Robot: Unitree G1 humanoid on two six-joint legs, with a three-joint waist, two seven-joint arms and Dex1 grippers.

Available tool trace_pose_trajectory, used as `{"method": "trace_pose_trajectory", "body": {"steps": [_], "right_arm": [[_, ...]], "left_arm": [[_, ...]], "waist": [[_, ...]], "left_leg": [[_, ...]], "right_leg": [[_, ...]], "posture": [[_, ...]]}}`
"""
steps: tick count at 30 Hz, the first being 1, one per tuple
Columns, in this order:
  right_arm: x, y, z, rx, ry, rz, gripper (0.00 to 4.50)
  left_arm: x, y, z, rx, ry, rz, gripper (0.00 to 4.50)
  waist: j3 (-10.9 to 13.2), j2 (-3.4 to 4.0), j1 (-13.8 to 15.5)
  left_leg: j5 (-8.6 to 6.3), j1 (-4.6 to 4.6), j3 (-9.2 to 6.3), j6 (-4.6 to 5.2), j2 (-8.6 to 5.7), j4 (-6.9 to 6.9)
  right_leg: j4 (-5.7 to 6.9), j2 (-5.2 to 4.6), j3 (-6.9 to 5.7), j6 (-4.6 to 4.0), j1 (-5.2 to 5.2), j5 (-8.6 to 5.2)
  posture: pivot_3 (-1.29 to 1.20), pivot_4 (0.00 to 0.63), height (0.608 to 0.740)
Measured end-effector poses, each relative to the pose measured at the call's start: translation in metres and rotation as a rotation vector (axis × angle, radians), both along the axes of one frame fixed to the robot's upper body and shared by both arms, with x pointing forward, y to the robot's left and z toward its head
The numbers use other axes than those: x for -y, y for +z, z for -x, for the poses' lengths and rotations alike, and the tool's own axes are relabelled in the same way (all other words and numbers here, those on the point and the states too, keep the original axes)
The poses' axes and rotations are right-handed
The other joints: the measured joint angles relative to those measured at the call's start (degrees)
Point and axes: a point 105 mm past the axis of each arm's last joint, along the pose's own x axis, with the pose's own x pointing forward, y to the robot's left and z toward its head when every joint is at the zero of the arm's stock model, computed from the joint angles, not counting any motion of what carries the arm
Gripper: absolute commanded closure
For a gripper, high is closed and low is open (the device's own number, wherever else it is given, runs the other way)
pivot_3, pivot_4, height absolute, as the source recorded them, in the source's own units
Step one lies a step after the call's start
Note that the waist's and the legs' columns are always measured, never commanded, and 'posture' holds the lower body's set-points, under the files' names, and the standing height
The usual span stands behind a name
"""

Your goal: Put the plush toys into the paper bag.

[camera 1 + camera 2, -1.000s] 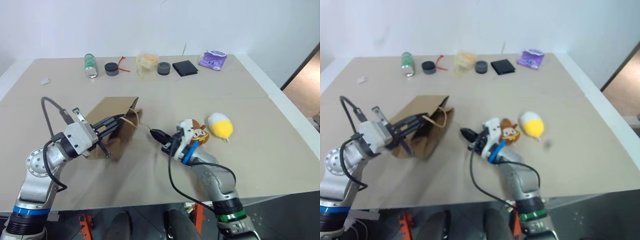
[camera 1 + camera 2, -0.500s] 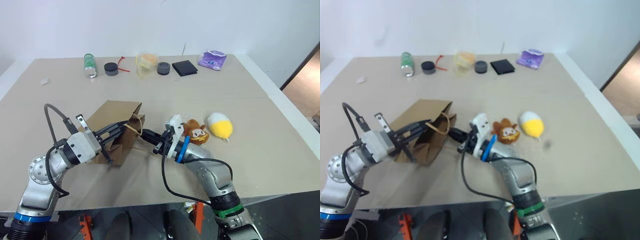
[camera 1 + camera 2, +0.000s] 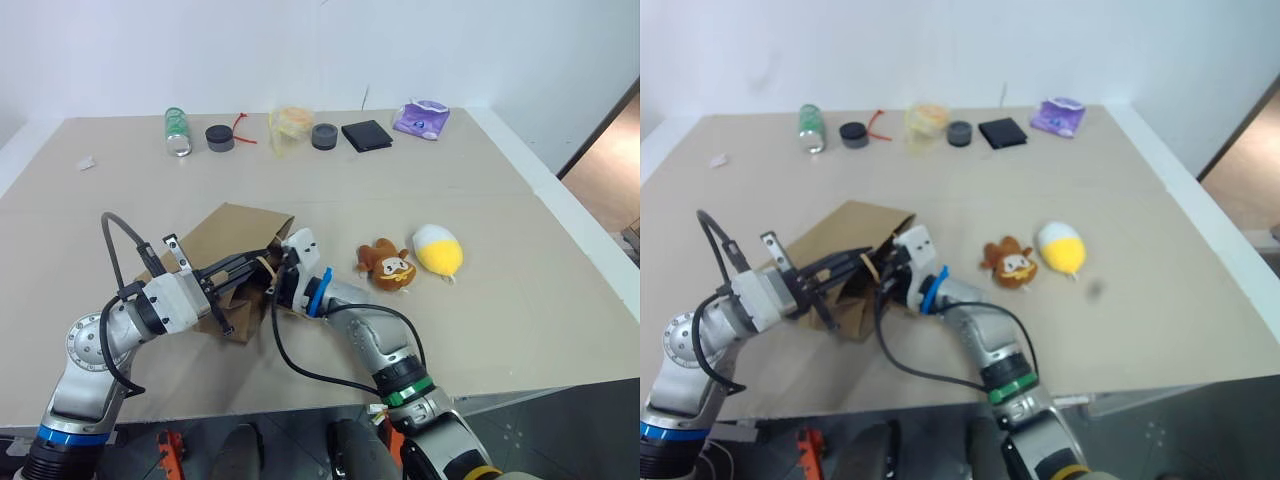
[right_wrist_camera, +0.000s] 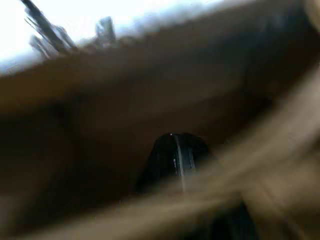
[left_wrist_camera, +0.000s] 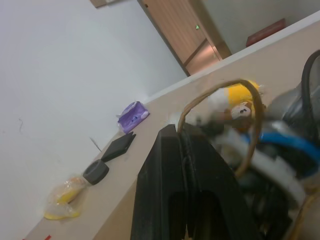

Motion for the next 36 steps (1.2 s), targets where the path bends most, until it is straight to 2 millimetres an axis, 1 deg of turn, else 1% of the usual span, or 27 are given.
{"method": "trace_pose_trajectory", "body": {"steps": [4,9,13,19,25,27,29,31,33,34,36], "right_arm": [[-0.003,-0.005,-0.004,0.034,-0.034,0.082,4.45],[-0.003,-0.009,-0.005,0.043,-0.051,0.113,4.45],[-0.004,-0.01,-0.006,0.043,-0.052,0.124,4.45],[-0.004,-0.011,-0.008,0.05,-0.05,0.147,4.45],[-0.005,-0.012,-0.009,0.053,-0.048,0.156,4.45],[-0.005,-0.012,-0.009,0.053,-0.047,0.155,4.45],[-0.007,-0.011,-0.009,0.058,-0.041,0.147,4.45],[-0.007,-0.009,-0.007,0.068,-0.025,0.118,4.45],[-0.001,-0.006,-0.001,0.089,0.015,0.071,4.45],[0.002,-0.005,-0.002,0.092,0.015,0.063,4.17],[0.01,0.011,0.002,0.097,0.048,-0.013,3.57]], "left_arm": [[-0.005,0.009,-0.003,0.038,0.04,0.02,4.5],[-0.014,0.038,-0.005,0.139,0.116,0.08,4.5],[-0.019,0.056,-0.005,0.197,0.166,0.113,4.5],[-0.017,0.061,-0.002,0.213,0.179,0.117,4.5],[-0.019,0.066,-0.005,0.222,0.205,0.136,4.5],[-0.019,0.065,-0.005,0.221,0.206,0.135,4.5],[-0.02,0.06,-0.005,0.204,0.212,0.129,4.5],[-0.02,0.045,-0.003,0.153,0.21,0.101,4.5],[-0.02,0.024,0.0,0.092,0.197,0.063,4.5],[-0.021,0.021,0.0,0.083,0.198,0.058,4.5],[-0.023,0.015,0.0,0.074,0.199,0.043,4.5]], "waist": [[-0.1,-0.12,0.0],[-0.2,-0.38,0.0],[-0.4,-0.57,0.0],[-0.4,-0.61,0.0],[-0.5,-0.64,0.0],[-0.5,-0.64,0.0],[-0.5,-0.64,0.0],[-0.5,-0.61,-0.1],[-0.4,-0.61,0.1],[-0.4,-0.61,0.2],[-0.4,-0.59,0.3]], "left_leg": [[0.0,0.01,-0.01,0.0,0.0,0.0],[0.01,0.04,-0.01,0.01,0.0,0.03],[0.01,0.08,-0.03,0.01,0.01,0.02],[0.01,0.12,-0.02,0.01,0.02,0.02],[0.01,0.13,-0.02,0.01,0.02,0.02],[0.01,0.13,-0.02,0.01,0.02,0.02],[0.01,0.15,-0.02,0.01,0.02,0.02],[0.01,0.13,0.01,0.01,0.02,0.01],[0.0,-0.05,0.01,0.0,0.02,-0.03],[0.0,-0.15,0.01,0.0,0.02,-0.04],[0.01,-0.43,0.04,0.01,0.02,-0.05]], "right_leg": [[0.0,0.0,0.0,0.0,0.03,0.0],[0.0,-0.01,0.01,0.0,0.1,0.0],[0.0,0.01,0.0,0.0,0.12,0.0],[0.0,0.01,0.0,-0.02,0.12,0.01],[-0.01,0.0,0.01,-0.04,0.11,0.01],[-0.03,0.0,0.01,-0.05,0.1,0.01],[-0.03,0.0,0.02,-0.05,0.09,0.01],[-0.03,0.0,0.05,-0.05,0.06,0.02],[-0.03,-0.01,0.04,-0.05,-0.12,0.01],[-0.03,-0.01,0.04,-0.05,-0.22,0.01],[-0.02,-0.01,0.05,-0.05,-0.51,0.02]], "posture": [[0.0,0.15,0.74],[0.0,0.15,0.74],[0.0,0.15,0.74],[0.0,0.15,0.74],[0.0,0.15,0.74],[0.0,0.15,0.74],[0.0,0.15,0.74],[0.0,0.15,0.74],[0.0,0.15,0.74],[0.0,0.15,0.74],[0.0,0.15,0.74]]}}
